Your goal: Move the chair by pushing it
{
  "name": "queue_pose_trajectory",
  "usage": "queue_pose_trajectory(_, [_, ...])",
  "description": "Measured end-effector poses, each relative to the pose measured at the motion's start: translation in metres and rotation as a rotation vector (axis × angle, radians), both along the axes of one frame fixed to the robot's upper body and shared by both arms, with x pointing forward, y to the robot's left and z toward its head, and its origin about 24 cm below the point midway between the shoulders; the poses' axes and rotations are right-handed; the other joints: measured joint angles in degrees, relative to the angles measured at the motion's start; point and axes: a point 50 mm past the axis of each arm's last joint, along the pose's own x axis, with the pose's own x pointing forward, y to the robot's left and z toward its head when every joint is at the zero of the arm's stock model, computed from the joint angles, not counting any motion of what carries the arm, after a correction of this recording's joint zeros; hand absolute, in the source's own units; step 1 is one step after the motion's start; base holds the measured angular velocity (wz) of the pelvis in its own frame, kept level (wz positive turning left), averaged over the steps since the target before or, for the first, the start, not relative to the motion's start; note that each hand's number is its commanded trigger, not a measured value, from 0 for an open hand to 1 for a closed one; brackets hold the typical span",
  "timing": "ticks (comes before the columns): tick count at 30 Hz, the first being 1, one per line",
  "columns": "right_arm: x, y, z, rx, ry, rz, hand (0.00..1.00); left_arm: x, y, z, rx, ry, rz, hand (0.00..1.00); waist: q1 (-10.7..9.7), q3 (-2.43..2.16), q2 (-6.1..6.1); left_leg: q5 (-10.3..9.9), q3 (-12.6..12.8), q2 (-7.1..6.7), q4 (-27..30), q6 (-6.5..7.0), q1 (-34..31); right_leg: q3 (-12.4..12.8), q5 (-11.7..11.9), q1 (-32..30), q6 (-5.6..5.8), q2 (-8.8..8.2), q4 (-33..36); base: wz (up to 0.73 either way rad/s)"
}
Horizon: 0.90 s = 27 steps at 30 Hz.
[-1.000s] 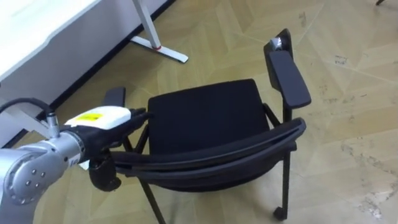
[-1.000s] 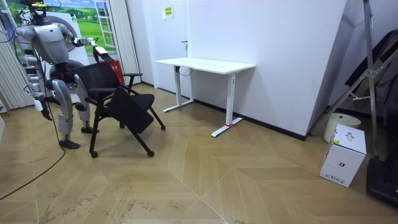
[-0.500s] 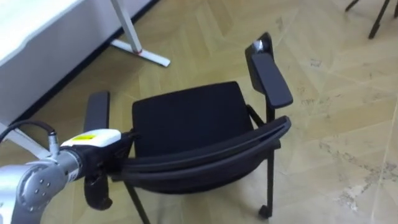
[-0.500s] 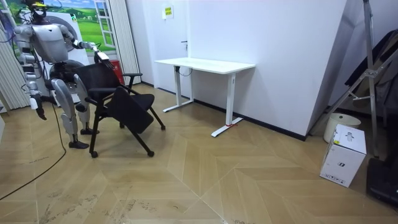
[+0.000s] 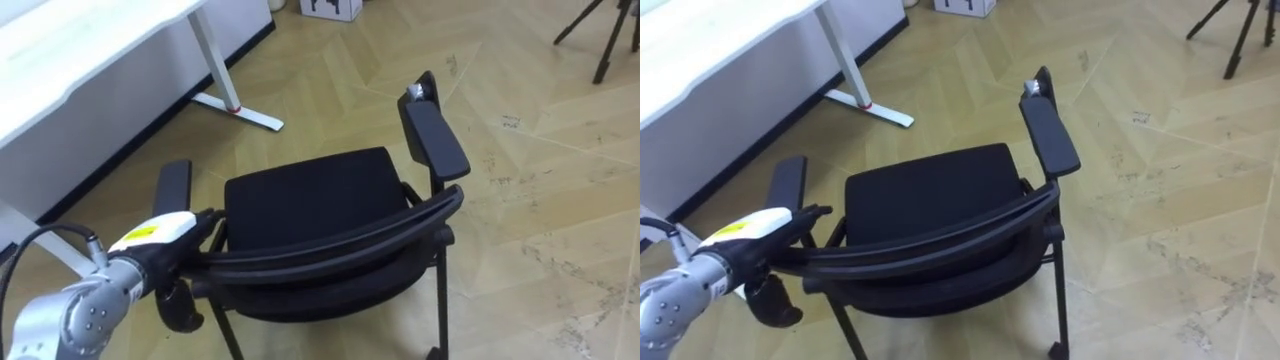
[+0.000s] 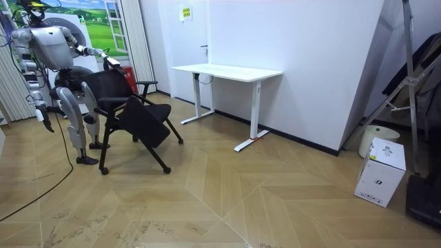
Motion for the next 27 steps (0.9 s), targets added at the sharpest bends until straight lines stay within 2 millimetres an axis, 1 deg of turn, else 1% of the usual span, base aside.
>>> queue_pose_trajectory(3, [0.001,0.001,0.000,-0.017,0.000,-0.005,0.00,0.000,-0.002,-0.004,0.015,-0.017,0.013,0.00,0.14,-0.02,-0.06,0.00,1.14,0.00,0.00,0.00,0.12,0.50,0.13,0.21,-0.15,0.00,0.06,-0.06])
queue_pose_trajectory(5, [0.002,0.001,0.000,-0.022,-0.004,-0.007,0.00,0.000,-0.002,-0.005,0.030,-0.024,0.020,0.00,0.13,-0.06,-0.23,0.00,1.26,0.00,0.01,0.00,0.19,0.56,0.13,-0.05,-0.15,0.03,0.09,-0.04])
queue_pose_trajectory(9, [0.002,0.001,0.000,-0.026,-0.015,-0.023,0.00,0.000,-0.002,-0.008,0.033,-0.036,0.036,0.00,-0.05,-0.17,-0.94,0.00,1.37,-0.03,0.00,0.00,0.55,0.64,0.11,0.09,-0.12,0.02,-0.21,-0.01])
queue_pose_trajectory(10, [0.001,0.002,0.000,-0.027,-0.012,-0.025,0.00,0.001,-0.002,-0.008,0.029,-0.041,0.038,0.00,0.00,-0.10,-1.19,0.00,1.37,-0.03,-0.09,0.00,0.77,0.62,0.13,0.40,-0.14,0.06,-0.51,0.00])
queue_pose_trajectory(12, [-0.001,0.003,-0.001,-0.025,-0.010,-0.035,0.00,0.001,-0.003,-0.008,0.024,-0.047,0.041,0.00,0.10,-0.17,-1.60,0.00,1.40,-0.03,-0.09,0.00,0.93,0.64,0.11,0.71,-0.11,0.05,-0.78,0.00])
queue_pose_trajectory(14, [-0.001,0.005,-0.002,-0.018,-0.014,-0.045,0.00,0.001,-0.004,-0.008,0.023,-0.055,0.044,0.00,0.11,-0.15,-1.92,0.00,1.42,-0.03,-0.10,-0.01,0.97,0.67,0.09,0.95,-0.08,0.04,-0.94,0.00])
queue_pose_trajectory(15, [-0.001,0.006,-0.002,-0.015,-0.014,-0.046,0.00,0.001,-0.004,-0.008,0.021,-0.056,0.044,0.54,0.14,-0.17,-2.05,-0.01,1.43,-0.04,-0.10,-0.01,1.03,0.67,0.09,1.22,-0.08,0.03,-1.15,0.00])
queue_pose_trajectory(16, [-0.001,0.007,-0.003,-0.013,-0.015,-0.047,0.00,0.001,-0.004,-0.008,0.020,-0.056,0.044,0.63,0.15,-0.21,-2.10,-0.01,1.43,-0.06,-0.10,-0.01,1.13,0.64,0.12,1.50,-0.09,0.02,-1.41,0.00])
queue_pose_trajectory(18, [-0.001,0.007,-0.003,-0.012,-0.015,-0.048,0.00,0.000,-0.005,-0.008,0.019,-0.055,0.041,1.00,0.14,-0.21,-2.09,-0.01,1.43,-0.06,-0.09,-0.01,1.27,0.59,0.24,1.98,-0.11,0.01,-1.84,0.04])
queue_pose_trajectory(27, [0.000,0.010,-0.004,-0.004,-0.018,-0.047,0.00,-0.004,-0.005,-0.012,0.046,-0.051,0.020,1.00,0.18,-0.37,-1.83,-0.01,1.54,-0.06,-0.13,-0.01,1.77,0.60,0.24,2.39,-0.12,0.03,-1.86,0.00])
